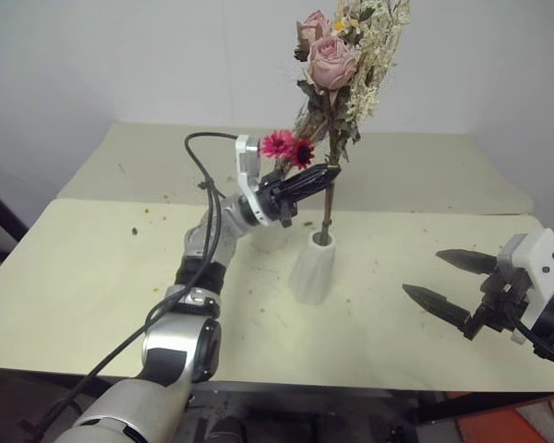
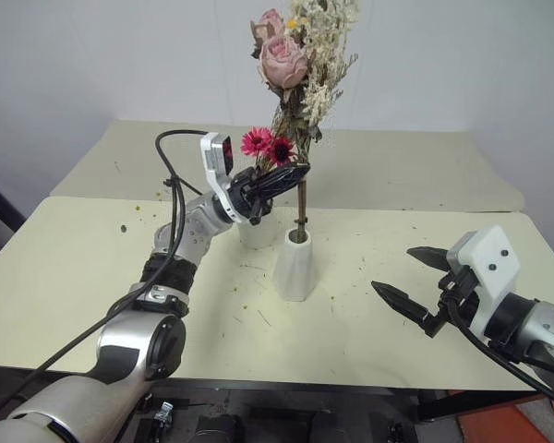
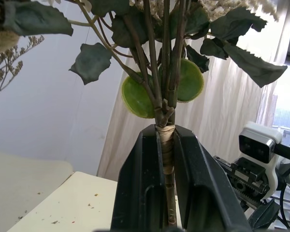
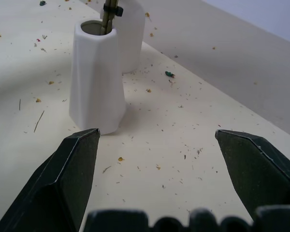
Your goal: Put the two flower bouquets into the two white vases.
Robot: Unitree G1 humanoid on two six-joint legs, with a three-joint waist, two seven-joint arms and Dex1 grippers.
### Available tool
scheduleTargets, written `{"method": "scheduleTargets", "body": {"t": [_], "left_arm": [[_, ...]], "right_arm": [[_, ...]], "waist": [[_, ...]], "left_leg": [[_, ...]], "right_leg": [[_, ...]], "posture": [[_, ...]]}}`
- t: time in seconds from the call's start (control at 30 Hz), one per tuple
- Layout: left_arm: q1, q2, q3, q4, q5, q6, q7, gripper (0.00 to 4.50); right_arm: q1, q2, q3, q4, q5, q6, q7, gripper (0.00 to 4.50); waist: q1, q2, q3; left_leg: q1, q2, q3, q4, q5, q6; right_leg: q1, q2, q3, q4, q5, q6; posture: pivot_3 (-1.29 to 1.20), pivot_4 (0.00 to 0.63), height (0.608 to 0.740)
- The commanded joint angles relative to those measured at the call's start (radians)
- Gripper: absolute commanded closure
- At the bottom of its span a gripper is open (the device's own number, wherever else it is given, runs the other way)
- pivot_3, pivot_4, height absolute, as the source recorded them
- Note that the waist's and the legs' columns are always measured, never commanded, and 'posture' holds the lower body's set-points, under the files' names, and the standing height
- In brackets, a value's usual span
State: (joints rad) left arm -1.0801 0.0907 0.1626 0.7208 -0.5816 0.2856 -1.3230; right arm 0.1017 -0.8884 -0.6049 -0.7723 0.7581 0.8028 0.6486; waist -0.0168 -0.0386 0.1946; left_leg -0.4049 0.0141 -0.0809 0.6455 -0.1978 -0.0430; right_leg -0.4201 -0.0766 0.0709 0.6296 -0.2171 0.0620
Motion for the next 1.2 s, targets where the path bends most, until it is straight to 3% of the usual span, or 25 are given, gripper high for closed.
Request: {"method": "scheduleTargets", "body": {"t": [0.03,0.57,1.2], "left_arm": [[0.009,-0.007,-0.015,-0.059,0.010,-0.040,-0.008,4.41],[0.097,-0.024,-0.063,-0.149,0.026,-0.087,0.001,4.41],[0.154,0.025,-0.108,-0.222,0.049,-0.097,-0.028,4.41]], "right_arm": [[-0.003,-0.004,-0.014,-0.013,-0.013,-0.035,-0.003,0.00],[-0.014,-0.010,-0.002,0.001,-0.044,-0.051,0.005,0.00],[-0.035,-0.011,0.038,0.028,-0.079,-0.070,0.022,0.00]], "waist": [[0.000,0.000,0.000],[0.002,0.000,0.000],[0.001,0.000,0.000]], "left_leg": [[0.000,0.000,0.000,0.000,0.000,0.000],[0.001,0.000,0.000,0.000,0.000,0.000],[0.001,0.000,0.000,0.000,0.000,0.000]], "right_leg": [[0.000,0.000,0.000,0.000,0.000,0.000],[0.002,0.000,0.000,0.000,0.000,0.000],[0.001,0.000,0.000,0.000,0.000,0.000]], "posture": [[0.00,0.150,0.740],[0.00,0.150,0.740],[0.00,0.150,0.740]]}}
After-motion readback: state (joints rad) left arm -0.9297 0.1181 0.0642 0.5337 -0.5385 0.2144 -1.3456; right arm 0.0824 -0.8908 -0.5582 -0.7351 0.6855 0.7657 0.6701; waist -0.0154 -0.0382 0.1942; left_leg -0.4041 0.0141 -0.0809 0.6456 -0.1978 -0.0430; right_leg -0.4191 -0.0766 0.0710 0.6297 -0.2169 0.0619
